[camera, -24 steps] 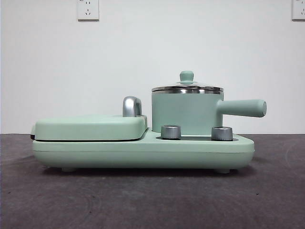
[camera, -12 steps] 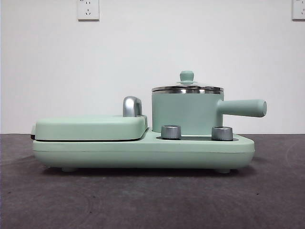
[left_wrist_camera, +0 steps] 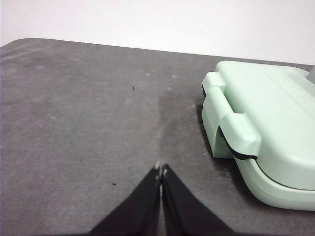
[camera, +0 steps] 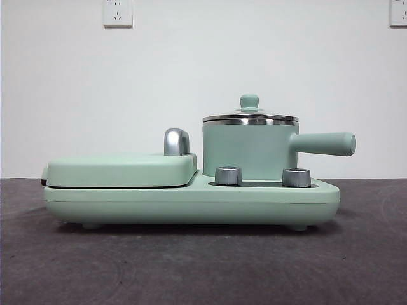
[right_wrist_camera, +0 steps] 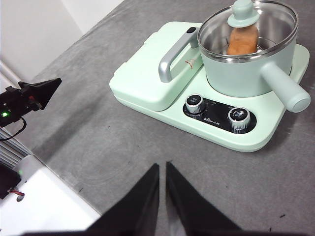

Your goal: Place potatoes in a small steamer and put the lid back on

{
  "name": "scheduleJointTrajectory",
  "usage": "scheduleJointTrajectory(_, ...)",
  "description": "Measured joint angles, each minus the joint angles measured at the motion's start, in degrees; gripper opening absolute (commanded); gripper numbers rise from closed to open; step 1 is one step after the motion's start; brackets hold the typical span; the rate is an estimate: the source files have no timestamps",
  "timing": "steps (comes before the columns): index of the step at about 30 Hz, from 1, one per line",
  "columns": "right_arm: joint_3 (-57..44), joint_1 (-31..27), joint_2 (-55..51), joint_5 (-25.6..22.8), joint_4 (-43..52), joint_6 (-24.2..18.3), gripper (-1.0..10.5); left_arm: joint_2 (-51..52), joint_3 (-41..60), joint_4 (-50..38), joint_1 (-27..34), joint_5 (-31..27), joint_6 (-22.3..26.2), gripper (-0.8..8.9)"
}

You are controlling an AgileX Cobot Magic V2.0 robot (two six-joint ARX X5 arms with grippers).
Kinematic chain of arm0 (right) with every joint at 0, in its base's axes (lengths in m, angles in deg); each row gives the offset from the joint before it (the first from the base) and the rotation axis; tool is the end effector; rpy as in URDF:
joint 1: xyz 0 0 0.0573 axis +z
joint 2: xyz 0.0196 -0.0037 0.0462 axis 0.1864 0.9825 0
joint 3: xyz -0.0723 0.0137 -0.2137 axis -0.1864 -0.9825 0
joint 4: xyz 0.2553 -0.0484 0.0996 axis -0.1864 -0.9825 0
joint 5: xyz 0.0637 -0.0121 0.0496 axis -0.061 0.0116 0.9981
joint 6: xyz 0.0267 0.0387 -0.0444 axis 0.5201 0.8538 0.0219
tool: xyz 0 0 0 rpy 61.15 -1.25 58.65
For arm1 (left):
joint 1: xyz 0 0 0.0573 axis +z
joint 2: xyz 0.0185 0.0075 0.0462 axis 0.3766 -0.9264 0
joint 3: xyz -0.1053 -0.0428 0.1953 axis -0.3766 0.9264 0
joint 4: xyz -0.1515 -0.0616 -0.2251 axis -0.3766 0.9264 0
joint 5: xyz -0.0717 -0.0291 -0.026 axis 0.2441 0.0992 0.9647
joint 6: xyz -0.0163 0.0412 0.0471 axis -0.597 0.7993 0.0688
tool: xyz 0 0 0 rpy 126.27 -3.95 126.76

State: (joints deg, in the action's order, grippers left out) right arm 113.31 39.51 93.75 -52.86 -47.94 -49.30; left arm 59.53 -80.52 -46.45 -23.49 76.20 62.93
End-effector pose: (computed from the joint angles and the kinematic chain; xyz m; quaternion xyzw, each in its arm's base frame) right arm 0.1029 0.0714 0.3248 0.0963 0.2614 0.3443 0.8966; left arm 0.1762 -0.0053 0.1547 -0.0484 0.0776 -0.0198 0.9956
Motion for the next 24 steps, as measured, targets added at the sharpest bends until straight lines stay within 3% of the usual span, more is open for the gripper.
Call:
scheduleJointTrajectory(5,0.0,-0.3,0.0,0.0,0.0,0.0,0.2,0.0,0.0,0.0,0.0,0.0,0.0,0.06)
scheduleJointTrajectory(9,-2.1,-4.2,-0.9,1.0,2.3,-0.1,0.2,0.0,0.0,0.0,0.0,0.0,0.0,0.06)
scheduleJointTrajectory(14,-15.2,-14.9,-6.2,1.0,18.4,-0.4,0.2,0.0,0.0,0.0,0.0,0.0,0.0,0.06)
scheduleJointTrajectory(19,-32.2,-25.3,-13.2,-4.3,38.1,-2.3,0.2,0.0,0.0,0.0,0.0,0.0,0.0,0.06)
scheduleJointTrajectory(24,-43.2,-30.8,-18.2,-7.8,39.8,-3.1,0.2,0.0,0.0,0.0,0.0,0.0,0.0,0.06)
